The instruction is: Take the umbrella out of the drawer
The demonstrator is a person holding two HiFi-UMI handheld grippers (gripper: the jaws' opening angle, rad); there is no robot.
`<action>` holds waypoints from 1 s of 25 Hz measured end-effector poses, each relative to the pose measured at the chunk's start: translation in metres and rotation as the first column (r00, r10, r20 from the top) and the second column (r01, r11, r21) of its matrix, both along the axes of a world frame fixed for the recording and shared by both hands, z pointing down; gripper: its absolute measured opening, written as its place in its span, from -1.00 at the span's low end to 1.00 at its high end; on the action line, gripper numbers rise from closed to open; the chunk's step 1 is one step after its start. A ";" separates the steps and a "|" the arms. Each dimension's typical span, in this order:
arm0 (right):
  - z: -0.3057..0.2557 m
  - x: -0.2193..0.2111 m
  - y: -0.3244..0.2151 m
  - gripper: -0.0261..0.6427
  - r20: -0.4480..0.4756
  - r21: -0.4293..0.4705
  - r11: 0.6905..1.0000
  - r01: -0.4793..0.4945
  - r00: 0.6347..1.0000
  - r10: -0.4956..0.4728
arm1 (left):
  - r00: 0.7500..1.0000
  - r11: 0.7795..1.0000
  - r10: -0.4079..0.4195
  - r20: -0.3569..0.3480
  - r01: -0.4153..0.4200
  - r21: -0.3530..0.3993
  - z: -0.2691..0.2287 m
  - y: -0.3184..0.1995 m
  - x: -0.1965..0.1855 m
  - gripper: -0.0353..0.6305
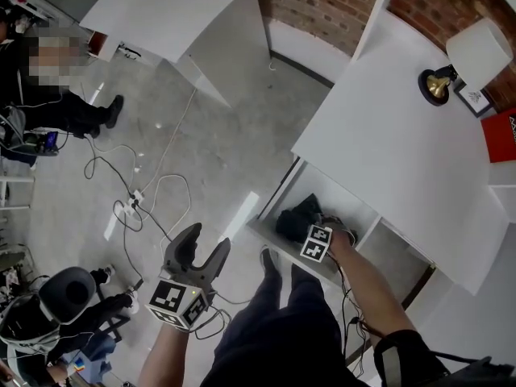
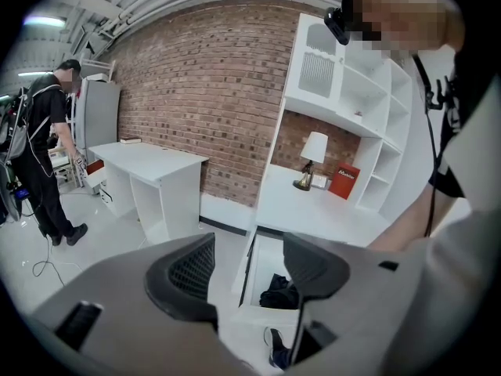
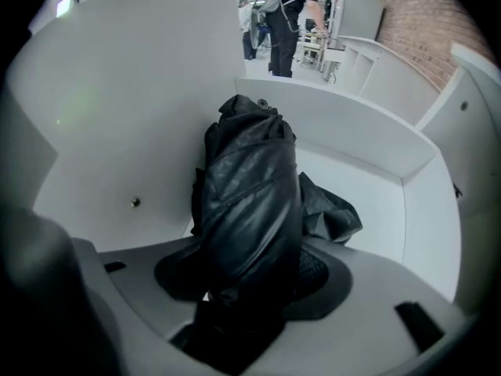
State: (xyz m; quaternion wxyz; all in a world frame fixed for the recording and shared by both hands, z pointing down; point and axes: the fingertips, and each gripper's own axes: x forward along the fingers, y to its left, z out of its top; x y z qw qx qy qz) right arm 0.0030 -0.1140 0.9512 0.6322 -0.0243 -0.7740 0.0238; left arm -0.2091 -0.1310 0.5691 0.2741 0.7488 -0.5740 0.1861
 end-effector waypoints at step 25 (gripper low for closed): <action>-0.272 0.005 -0.088 -0.21 0.427 0.051 0.775 -0.630 0.715 0.553 | 0.988 0.952 0.112 -0.110 -0.075 0.297 -0.103 -0.018 -0.003 -0.09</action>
